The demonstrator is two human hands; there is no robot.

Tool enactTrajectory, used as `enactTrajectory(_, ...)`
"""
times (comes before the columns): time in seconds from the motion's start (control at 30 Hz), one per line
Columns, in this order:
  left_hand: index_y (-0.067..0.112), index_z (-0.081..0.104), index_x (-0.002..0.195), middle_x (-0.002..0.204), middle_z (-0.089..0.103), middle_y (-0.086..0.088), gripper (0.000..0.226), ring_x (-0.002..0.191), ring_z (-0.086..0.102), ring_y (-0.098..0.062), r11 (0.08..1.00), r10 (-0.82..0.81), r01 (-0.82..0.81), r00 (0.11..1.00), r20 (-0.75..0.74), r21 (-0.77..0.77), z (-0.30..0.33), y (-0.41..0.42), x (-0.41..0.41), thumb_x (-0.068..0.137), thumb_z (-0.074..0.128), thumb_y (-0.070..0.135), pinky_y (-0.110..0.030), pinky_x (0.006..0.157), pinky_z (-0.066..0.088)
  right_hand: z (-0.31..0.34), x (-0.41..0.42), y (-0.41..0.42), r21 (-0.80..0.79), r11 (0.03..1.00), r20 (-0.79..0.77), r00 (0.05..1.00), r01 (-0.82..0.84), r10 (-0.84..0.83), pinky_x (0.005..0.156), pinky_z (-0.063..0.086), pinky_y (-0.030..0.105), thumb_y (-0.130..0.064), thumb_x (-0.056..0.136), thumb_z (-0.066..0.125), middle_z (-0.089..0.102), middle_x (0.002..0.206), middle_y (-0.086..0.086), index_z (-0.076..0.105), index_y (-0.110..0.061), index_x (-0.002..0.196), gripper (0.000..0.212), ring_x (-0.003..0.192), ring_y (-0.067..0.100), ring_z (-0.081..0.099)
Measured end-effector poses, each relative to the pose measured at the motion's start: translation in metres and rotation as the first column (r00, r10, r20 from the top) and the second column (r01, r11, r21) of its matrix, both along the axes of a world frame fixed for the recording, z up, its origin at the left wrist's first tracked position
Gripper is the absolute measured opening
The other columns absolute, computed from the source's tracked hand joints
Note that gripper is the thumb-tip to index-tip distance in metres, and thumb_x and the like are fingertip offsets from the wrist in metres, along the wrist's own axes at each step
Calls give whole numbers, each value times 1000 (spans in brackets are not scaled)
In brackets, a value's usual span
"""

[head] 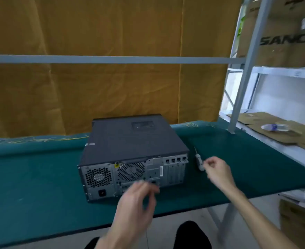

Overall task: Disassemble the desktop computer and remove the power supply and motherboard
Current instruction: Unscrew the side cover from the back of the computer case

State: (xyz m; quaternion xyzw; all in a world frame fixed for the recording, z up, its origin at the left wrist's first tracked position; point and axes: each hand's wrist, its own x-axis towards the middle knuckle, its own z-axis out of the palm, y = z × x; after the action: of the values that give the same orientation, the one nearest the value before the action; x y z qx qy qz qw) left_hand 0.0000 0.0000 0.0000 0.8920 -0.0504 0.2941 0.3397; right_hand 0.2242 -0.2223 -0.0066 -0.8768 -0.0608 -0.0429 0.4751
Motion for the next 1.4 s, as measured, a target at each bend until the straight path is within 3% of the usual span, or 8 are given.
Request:
enactTrajectory(0.13,18,69,99,99,65,9,10,95,57,-15,976,67,-95,987,147,195,58,4,59,93,65,12,-33,84,50,3,41,28,-269,957,-58,990,110,-130,82,46,40,-46,102,54,57,125,13,48,-9,126,44,110,35,59)
enactTrajectory(0.33,28,66,117,116,60,12,20,107,52,-14,945,84,-96,995,50,312,64,38,110,97,63,31,-30,93,45,-28,83,52,-530,845,-81,988,72,-135,87,47,39,-42,105,51,50,137,19,45,-2,138,52,121,37,58)
enactTrajectory(0.5,35,63,124,126,60,17,31,118,51,-12,940,55,-32,997,-57,340,57,70,122,99,53,51,-32,100,43,-22,98,51,-98,981,-266,945,169,-189,70,44,35,-27,102,46,63,101,14,62,-1,114,33,85,31,60)
enactTrajectory(0.6,38,57,135,140,54,22,43,130,46,-8,900,42,-9,997,-66,435,51,71,124,99,47,58,-31,107,37,4,83,45,373,860,-393,899,348,-193,52,37,29,-22,96,51,58,75,9,63,-5,98,21,57,23,49)
enactTrajectory(0.73,38,55,138,145,51,22,48,135,44,-6,905,14,24,996,-85,425,52,74,121,95,52,59,-31,108,40,42,34,34,660,715,-313,949,231,-17,42,34,26,-23,99,50,54,67,6,59,-10,94,17,45,16,43)
enactTrajectory(0.97,27,58,134,135,56,6,53,124,51,-21,920,76,-28,991,-107,391,54,48,121,95,51,63,-37,103,43,73,-89,40,536,843,-149,979,-38,139,39,33,26,-29,102,59,59,62,4,65,-7,106,23,45,14,46)
enactTrajectory(1.17,27,61,129,128,63,10,54,111,61,-17,961,-44,77,991,-129,265,60,14,140,93,52,67,-32,86,50,54,-145,27,458,889,-166,982,-8,95,42,27,23,-28,100,61,63,68,3,72,-12,101,20,46,15,45)
enactTrajectory(1.4,29,67,126,127,67,14,60,114,63,-13,926,-8,7,1000,3,377,47,7,147,88,56,73,-34,95,47,38,-149,19,420,907,-200,976,10,82,42,29,24,-33,100,60,62,65,2,75,-16,99,22,45,14,44)
